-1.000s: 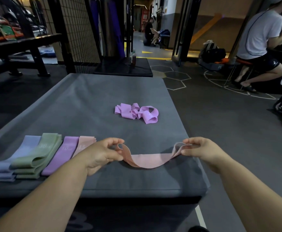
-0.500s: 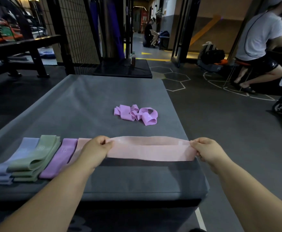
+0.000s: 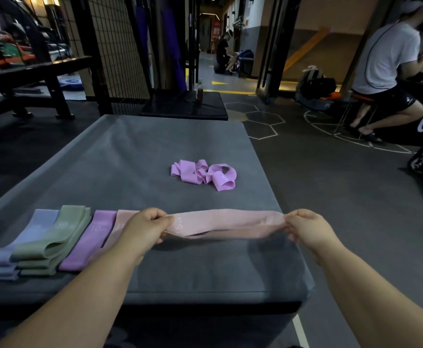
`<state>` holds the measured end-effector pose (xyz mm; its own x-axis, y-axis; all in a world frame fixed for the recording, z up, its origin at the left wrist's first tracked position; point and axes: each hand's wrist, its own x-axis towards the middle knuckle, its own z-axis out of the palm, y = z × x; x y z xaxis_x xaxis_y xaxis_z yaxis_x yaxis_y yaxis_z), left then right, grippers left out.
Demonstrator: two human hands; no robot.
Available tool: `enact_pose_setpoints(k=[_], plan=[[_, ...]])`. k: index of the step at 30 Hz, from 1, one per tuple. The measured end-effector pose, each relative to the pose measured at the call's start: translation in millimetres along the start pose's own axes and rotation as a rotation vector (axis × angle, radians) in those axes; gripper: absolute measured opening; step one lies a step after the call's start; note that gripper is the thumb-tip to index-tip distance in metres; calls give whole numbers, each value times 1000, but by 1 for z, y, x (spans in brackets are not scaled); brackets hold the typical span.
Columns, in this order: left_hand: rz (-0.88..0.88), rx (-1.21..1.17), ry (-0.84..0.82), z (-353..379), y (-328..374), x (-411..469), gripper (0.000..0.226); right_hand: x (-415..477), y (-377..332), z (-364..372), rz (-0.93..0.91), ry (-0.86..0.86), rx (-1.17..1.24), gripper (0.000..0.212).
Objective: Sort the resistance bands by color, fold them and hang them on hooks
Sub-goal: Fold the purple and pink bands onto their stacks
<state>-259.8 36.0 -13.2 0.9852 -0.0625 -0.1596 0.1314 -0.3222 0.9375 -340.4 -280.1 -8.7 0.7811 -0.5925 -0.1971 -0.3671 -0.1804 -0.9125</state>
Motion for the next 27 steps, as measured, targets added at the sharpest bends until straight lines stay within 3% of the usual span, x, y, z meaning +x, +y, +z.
enact_pose_setpoints(k=[5, 9, 13, 21, 27], plan=[[-26, -117, 11, -1, -1, -3, 11, -6, -6, 6, 120, -70, 366, 12], [-31, -276, 32, 0, 3, -5, 14, -10, -8, 8, 216, -102, 521, 22], [-108, -438, 12, 1, 9, -6, 15, -13, -9, 5, 359, -148, 631, 19], [-360, -636, -58, -3, 13, -4, 16, -10, -9, 5, 401, -154, 589, 23], [-334, -626, -32, -4, 12, -3, 20, -4, -4, 4, 231, -165, 423, 17]])
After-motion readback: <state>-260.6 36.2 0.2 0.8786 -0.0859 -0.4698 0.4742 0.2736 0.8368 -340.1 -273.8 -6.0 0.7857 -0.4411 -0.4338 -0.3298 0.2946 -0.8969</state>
